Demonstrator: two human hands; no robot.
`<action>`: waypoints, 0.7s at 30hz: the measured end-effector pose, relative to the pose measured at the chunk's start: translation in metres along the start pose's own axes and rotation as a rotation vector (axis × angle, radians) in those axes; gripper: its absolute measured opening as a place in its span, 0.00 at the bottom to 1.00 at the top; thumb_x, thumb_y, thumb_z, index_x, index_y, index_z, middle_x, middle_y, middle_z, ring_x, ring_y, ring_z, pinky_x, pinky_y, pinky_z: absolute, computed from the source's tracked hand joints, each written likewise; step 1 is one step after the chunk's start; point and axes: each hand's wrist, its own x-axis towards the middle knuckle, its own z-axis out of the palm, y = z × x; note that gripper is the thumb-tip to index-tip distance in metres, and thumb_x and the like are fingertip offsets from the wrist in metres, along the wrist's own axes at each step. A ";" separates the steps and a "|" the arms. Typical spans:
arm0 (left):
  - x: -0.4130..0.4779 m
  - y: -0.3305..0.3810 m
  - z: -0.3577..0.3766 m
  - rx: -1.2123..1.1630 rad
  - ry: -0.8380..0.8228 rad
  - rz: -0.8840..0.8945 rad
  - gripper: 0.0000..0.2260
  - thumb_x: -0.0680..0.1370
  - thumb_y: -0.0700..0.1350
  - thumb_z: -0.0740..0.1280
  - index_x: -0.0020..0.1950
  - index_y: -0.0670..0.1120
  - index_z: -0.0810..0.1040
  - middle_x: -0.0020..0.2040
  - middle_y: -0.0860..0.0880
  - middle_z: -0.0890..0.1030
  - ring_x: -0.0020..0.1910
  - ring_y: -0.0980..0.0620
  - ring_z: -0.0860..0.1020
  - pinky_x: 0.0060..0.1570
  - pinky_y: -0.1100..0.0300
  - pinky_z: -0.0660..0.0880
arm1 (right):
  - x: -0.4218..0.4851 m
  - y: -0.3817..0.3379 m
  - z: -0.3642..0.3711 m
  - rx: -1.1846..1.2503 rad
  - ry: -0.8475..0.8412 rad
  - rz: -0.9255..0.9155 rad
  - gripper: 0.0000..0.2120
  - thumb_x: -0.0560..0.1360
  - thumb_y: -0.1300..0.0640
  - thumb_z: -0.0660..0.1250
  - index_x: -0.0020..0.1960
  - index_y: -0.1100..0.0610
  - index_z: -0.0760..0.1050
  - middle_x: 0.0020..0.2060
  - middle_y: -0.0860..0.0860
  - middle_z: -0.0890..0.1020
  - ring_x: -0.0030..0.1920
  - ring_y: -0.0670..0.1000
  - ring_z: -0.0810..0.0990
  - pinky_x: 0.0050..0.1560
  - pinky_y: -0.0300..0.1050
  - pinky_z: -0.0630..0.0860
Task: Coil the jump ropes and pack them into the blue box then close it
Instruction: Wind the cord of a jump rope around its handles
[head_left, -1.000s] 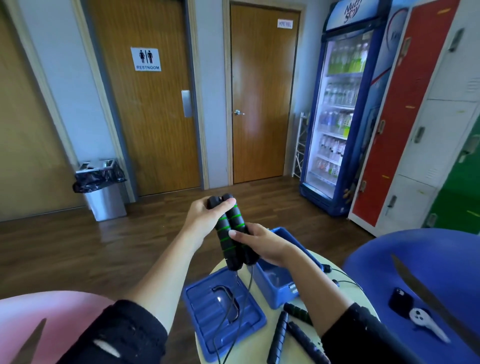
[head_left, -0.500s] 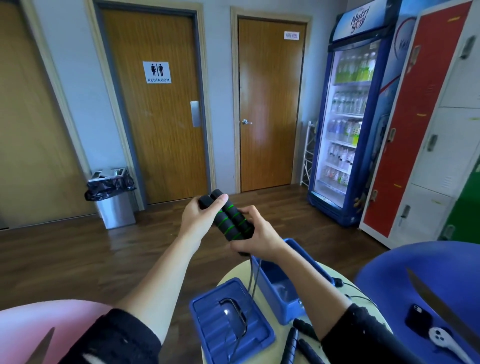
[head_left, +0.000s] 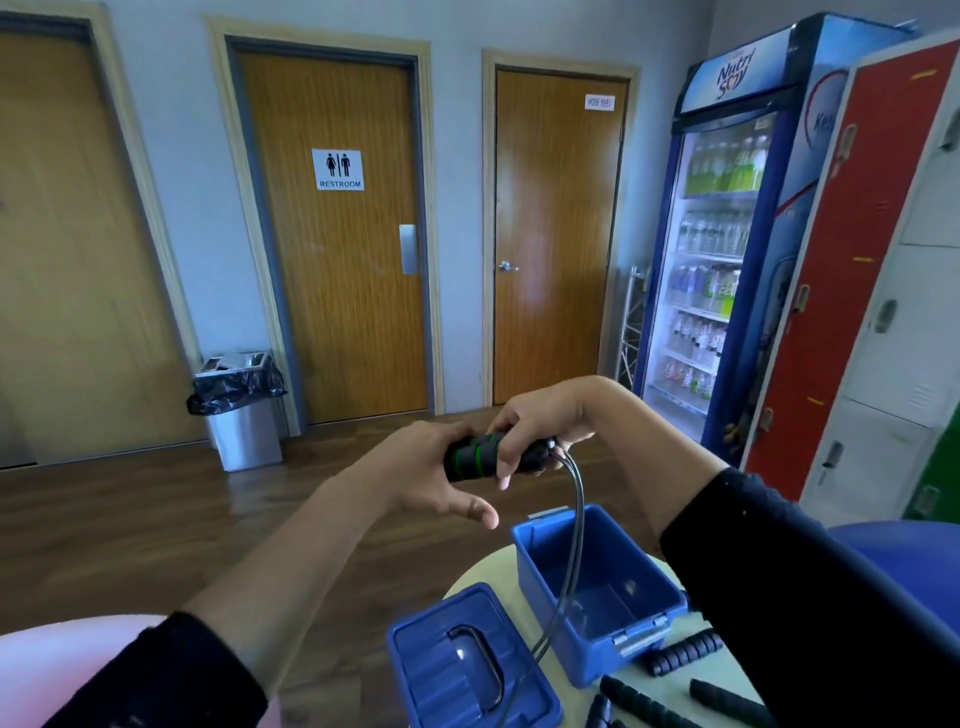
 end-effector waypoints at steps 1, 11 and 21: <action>-0.002 -0.001 0.003 -0.051 0.022 -0.011 0.41 0.52 0.76 0.69 0.57 0.53 0.75 0.48 0.55 0.81 0.47 0.55 0.79 0.50 0.55 0.77 | 0.000 -0.005 -0.001 -0.012 -0.009 0.011 0.20 0.71 0.57 0.71 0.60 0.63 0.74 0.45 0.54 0.80 0.37 0.47 0.76 0.33 0.36 0.73; -0.014 -0.014 0.008 -0.759 0.318 -0.284 0.42 0.48 0.72 0.75 0.47 0.41 0.76 0.30 0.51 0.75 0.27 0.54 0.72 0.29 0.62 0.71 | 0.006 -0.031 0.021 0.399 0.523 -0.230 0.34 0.76 0.30 0.51 0.62 0.58 0.73 0.51 0.55 0.81 0.32 0.48 0.79 0.33 0.39 0.76; -0.015 -0.021 -0.001 -1.444 0.600 -0.361 0.33 0.56 0.67 0.72 0.48 0.43 0.74 0.35 0.45 0.74 0.25 0.53 0.74 0.25 0.62 0.72 | 0.028 -0.033 0.084 0.843 0.649 -0.281 0.23 0.82 0.42 0.52 0.34 0.53 0.69 0.27 0.47 0.65 0.26 0.46 0.63 0.28 0.39 0.61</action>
